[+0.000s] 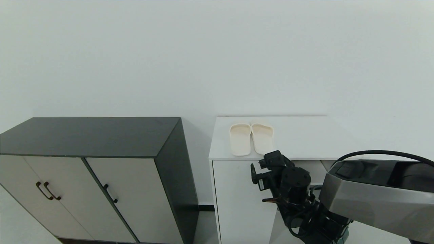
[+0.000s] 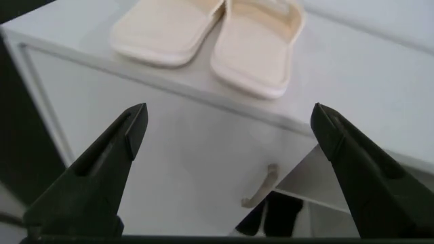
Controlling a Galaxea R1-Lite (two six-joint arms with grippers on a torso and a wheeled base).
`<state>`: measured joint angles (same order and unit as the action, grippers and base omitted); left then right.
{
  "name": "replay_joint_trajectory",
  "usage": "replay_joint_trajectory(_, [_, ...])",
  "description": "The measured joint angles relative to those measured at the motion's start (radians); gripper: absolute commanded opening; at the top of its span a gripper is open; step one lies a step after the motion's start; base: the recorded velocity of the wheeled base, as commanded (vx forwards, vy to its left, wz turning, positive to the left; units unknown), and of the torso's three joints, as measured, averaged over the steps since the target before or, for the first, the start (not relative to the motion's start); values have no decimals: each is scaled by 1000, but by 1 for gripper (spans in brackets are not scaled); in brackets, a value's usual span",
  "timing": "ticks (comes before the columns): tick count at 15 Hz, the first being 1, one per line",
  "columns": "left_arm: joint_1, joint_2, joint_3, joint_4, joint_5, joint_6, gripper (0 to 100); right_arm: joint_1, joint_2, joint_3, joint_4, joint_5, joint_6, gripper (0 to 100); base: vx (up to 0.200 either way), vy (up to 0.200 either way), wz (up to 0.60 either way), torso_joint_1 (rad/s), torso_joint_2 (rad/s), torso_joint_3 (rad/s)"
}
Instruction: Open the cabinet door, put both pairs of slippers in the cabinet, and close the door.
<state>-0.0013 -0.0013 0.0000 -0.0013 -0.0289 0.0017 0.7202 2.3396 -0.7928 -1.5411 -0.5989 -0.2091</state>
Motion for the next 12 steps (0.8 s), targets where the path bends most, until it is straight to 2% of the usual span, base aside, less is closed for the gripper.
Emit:
replay_joint_trajectory(2, [0,0,0,0,0,0,0,6,-35,-65,122,-63,-1,100,0,0,0,0,0,0])
replay_joint_trajectory(9, [0,0,0,0,-1,1,0,1,-137,-310,618,-77,217,100,0,0,0,0,0,0])
replay_joint_trajectory(10, [0,0,0,0,-1,1,0,1,-145,-340,699,-69,275,100,0,0,0,0,0,0])
replay_joint_trajectory(12, [0,0,0,0,-2,1,0,3,-172,-380,833,15,385,100,0,0,0,0,0,0])
